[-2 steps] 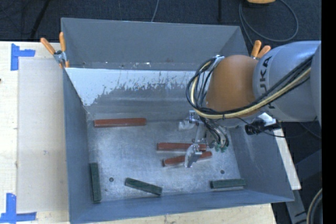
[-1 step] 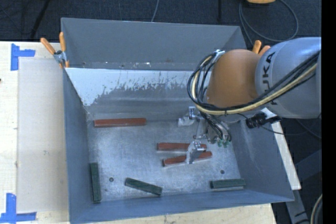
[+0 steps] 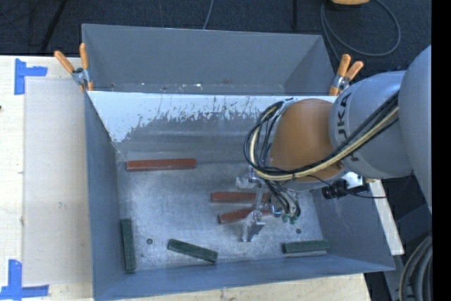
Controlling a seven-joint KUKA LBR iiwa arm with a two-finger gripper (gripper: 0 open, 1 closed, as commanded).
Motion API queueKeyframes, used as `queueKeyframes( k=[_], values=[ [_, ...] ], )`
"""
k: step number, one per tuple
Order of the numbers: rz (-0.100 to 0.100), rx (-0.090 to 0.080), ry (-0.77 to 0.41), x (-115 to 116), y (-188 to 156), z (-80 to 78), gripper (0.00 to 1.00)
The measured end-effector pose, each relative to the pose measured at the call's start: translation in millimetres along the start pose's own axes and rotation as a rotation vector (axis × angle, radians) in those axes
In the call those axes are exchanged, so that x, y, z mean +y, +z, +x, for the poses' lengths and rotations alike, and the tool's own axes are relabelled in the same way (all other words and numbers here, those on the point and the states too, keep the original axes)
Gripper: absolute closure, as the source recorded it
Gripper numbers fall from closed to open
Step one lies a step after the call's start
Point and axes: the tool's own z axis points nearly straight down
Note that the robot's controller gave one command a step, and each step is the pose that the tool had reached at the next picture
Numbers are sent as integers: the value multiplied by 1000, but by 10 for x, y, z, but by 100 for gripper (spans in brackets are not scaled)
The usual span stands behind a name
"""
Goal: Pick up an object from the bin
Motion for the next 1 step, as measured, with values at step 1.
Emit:
queueKeyframes(
  k=[1],
  values=[
    [0,1,-2,22,-54,-141,100]
  ],
)
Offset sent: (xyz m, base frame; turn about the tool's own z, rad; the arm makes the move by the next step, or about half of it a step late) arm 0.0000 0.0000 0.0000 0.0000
